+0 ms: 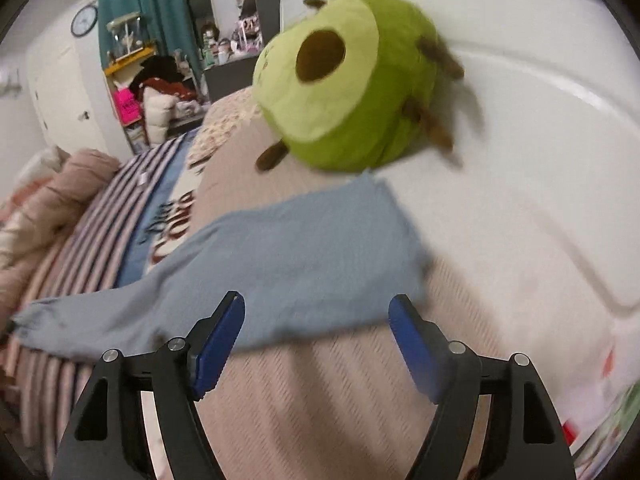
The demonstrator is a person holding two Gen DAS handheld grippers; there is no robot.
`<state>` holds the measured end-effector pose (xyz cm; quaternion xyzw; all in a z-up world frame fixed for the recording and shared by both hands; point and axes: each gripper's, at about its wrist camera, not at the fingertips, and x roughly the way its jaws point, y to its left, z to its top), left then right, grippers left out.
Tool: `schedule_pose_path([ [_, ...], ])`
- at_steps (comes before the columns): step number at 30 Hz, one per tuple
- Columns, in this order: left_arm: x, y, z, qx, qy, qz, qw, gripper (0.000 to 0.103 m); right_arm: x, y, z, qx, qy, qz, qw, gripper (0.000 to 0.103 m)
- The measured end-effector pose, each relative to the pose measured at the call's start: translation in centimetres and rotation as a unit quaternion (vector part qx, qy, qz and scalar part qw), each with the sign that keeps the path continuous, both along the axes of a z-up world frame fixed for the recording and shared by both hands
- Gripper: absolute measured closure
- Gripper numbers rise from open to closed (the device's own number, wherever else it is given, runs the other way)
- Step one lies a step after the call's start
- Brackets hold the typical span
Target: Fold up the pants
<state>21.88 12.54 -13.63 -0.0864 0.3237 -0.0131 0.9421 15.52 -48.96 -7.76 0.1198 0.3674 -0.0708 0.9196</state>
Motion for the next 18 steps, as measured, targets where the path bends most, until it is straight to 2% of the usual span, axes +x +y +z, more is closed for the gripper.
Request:
schedule_pose_path([
  [2,-0.2,0.3,-0.4,-0.002,0.006,0.003,1.0000,0.017,0.2,0.0,-1.0,0.016,0.010,-0.005,1.000,0.031],
  [4,-0.1,0.8,-0.9,-0.009,0.015,0.014,0.9998,0.017,0.7,0.3,-1.1,0.007,-0.003,-0.006,1.000,0.030],
  [7,0.0,1.6,-1.6,-0.015,0.032,0.031,0.9989,0.017,2.3,0.4,-1.4,0.021,-0.015,-0.013,1.000,0.030],
  [12,0.6,2.9,-3.4,-0.031,0.063,0.053,0.9961,0.017,5.3,1.1,-2.1,-0.020,-0.040,-0.039,0.998,0.033],
  [13,0.9,3.0,-3.8,-0.036,0.071,0.055,0.9953,0.017,5.8,1.4,-2.2,-0.035,-0.039,-0.042,0.998,0.041],
  [14,1.4,3.3,-4.4,-0.040,0.084,0.059,0.9939,0.017,6.5,1.7,-2.4,-0.054,-0.034,-0.047,0.997,0.061],
  [15,1.6,3.4,-4.9,-0.045,0.092,0.060,0.9929,0.017,6.7,1.6,-2.6,-0.060,-0.032,-0.049,0.997,0.073],
  [16,1.9,3.5,-5.3,-0.051,0.098,0.061,0.9920,0.017,7.0,1.5,-2.7,-0.066,-0.030,-0.052,0.996,0.091],
  [18,2.4,3.8,-6.0,-0.064,0.110,0.068,0.9896,0.017,7.0,1.3,-2.5,-0.066,-0.040,-0.048,0.996,0.097],
])
